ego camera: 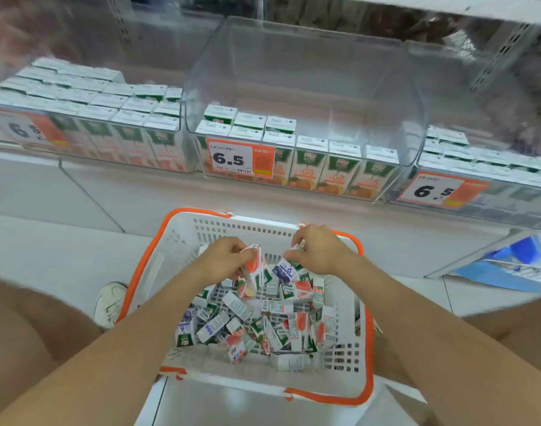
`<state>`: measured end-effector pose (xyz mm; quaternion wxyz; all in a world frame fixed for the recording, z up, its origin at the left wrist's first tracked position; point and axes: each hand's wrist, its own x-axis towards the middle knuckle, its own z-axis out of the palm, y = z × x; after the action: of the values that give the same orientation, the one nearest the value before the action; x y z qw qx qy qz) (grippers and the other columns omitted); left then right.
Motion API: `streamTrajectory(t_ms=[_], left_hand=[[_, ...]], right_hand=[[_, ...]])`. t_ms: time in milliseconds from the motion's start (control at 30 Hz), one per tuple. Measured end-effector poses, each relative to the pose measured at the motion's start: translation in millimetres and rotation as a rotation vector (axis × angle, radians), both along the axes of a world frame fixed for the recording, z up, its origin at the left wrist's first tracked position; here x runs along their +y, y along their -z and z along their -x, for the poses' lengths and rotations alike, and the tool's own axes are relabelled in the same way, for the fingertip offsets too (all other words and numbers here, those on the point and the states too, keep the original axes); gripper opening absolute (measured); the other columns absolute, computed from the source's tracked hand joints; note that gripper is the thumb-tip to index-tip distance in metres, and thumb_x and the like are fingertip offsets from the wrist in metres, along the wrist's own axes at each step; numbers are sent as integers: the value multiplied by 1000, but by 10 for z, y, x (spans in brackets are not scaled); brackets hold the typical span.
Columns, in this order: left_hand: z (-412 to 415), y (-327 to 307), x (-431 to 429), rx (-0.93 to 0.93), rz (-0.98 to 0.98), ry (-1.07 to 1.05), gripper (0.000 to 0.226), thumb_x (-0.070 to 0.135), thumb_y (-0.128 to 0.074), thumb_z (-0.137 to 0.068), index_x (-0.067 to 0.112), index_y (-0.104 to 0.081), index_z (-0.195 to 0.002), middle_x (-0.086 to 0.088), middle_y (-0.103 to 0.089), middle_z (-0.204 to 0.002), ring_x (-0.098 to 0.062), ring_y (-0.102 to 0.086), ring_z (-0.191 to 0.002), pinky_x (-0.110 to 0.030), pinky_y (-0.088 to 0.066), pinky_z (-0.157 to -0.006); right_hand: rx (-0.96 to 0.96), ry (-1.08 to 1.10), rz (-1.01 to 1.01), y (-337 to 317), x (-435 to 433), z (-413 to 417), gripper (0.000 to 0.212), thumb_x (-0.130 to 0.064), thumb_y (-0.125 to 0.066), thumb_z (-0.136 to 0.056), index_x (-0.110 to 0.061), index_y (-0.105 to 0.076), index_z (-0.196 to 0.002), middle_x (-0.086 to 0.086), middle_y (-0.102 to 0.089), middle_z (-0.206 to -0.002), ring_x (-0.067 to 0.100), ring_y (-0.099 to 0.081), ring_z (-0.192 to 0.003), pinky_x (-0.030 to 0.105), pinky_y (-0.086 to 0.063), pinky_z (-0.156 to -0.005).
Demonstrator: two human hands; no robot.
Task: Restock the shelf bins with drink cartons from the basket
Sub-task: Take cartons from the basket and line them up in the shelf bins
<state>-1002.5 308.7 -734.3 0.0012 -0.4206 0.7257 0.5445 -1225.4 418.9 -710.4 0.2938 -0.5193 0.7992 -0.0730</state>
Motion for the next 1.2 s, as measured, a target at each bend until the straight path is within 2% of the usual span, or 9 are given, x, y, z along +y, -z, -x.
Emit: streamTrajectory(t_ms=[133, 400, 567, 667, 800, 933, 1033, 1100, 1200], left_hand=[[49, -560, 30, 57, 37, 36, 17, 23, -59, -101, 11, -71, -98, -12, -75, -81, -28, -75, -71, -44, -60, -68], [119, -1738, 11, 297, 270, 88, 16, 19, -53, -105, 28, -65, -109, -2, -67, -88, -19, -68, -66, -36, -52, -60], [244, -2289, 40, 515, 337, -29, 26, 13, -51, -105, 34, -51, -120, -10, -66, -90, -22, -63, -69, -39, -57, -67], [411, -2432, 70, 572, 297, -112, 21, 16, -50, -109, 22, -70, -110, -16, -69, -105, -23, -66, -76, -36, -58, -65], [548, -2412, 63, 627, 25, -215, 31, 1, -60, -97, 19, -79, -112, -20, -74, -115, -27, -71, -90, -42, -60, -79], [594, -2296, 53, 597, 215, -156, 57, -12, -79, -78, 31, -77, -116, -3, -77, -112, -18, -71, -85, -39, -60, -76], [694, -2305, 76, 597, 256, -156, 48, 3, -92, -74, 27, -75, -112, 0, -78, -104, -13, -71, -81, -34, -59, -70], [752, -2331, 80, 555, 307, -128, 38, 15, -92, -78, 29, -73, -108, 1, -75, -100, -14, -70, -77, -35, -56, -64], [844, -2370, 96, 510, 335, -108, 16, 36, -82, -90, 29, -77, -103, 0, -75, -94, -33, -71, -81, -48, -58, -74]], right_hand=[[105, -209, -1, -564, -39, -110, 43, -49, -58, -99, -9, -73, -99, 12, -73, -99, 32, -67, -93, 49, -58, -83], [296, -405, 242, -1800, 23, -135, 32, -45, -58, -102, -15, -66, -94, 7, -70, -89, 29, -64, -85, 42, -52, -73], [344, -319, 526, -2245, -24, 49, 36, -45, -42, -101, -24, -71, -102, 5, -74, -92, 32, -65, -90, 46, -54, -78], [393, -246, 664, -2357, -64, 249, 42, -46, -33, -101, -23, -68, -93, 0, -67, -80, 28, -60, -81, 45, -53, -76], [344, -37, 776, -2332, -20, 438, 37, -40, -41, -107, -22, -69, -92, -8, -61, -70, 23, -56, -72, 41, -52, -75], [266, 54, 752, -2341, -45, 488, 33, -41, -49, -107, -23, -74, -93, -10, -60, -62, 7, -54, -63, 31, -40, -68], [230, 101, 740, -2410, -46, 491, 35, -46, -51, -104, -25, -77, -97, -9, -66, -69, 4, -57, -69, 29, -40, -68], [222, 158, 732, -2478, -13, 502, 37, -47, -53, -103, -22, -79, -96, -1, -71, -74, 16, -63, -79, 31, -47, -72], [232, 280, 705, -2558, 57, 559, 43, -46, -56, -99, -14, -79, -81, 5, -71, -69, 26, -64, -88, 36, -55, -76]])
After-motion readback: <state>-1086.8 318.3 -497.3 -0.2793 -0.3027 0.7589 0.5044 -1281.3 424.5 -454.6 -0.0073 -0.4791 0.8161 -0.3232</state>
